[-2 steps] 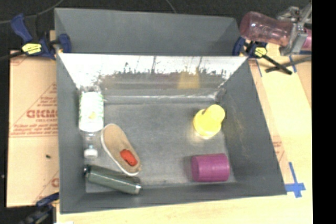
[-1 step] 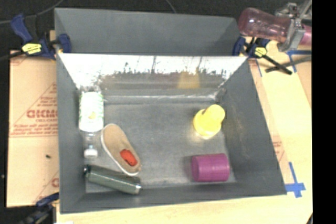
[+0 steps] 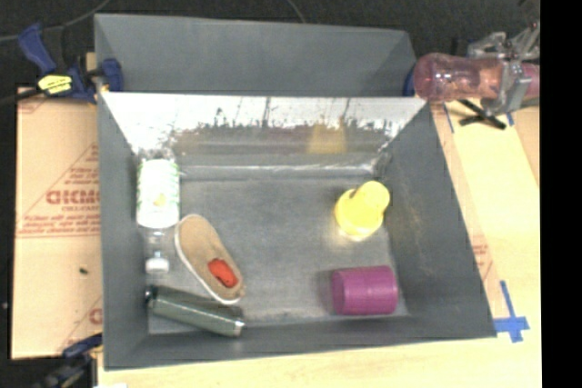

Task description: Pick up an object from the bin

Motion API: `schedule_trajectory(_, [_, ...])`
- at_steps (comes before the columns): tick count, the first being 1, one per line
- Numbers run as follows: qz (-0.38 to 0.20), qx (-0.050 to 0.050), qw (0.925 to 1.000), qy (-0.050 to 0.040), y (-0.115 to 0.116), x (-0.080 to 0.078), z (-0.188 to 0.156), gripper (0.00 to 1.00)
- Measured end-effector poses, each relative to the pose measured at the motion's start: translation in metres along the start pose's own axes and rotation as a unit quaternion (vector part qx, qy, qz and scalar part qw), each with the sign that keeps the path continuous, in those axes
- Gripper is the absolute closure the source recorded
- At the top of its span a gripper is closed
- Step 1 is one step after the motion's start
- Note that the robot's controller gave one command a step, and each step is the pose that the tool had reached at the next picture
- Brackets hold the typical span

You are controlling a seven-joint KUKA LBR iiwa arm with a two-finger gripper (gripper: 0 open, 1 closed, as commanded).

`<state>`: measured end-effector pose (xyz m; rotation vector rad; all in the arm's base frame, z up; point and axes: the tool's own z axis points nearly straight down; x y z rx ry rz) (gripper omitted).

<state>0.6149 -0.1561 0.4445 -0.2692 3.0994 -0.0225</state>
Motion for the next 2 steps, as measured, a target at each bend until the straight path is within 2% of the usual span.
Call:
schedule_trajectory(1, [-0.156,0.002,0.9877,-0.0032,0.022,0.004,-0.023,0.00])
schedule_trajectory(2, [-0.117,0.002,0.9931,-0.0039,0.011,0.009,-0.026,0.00])
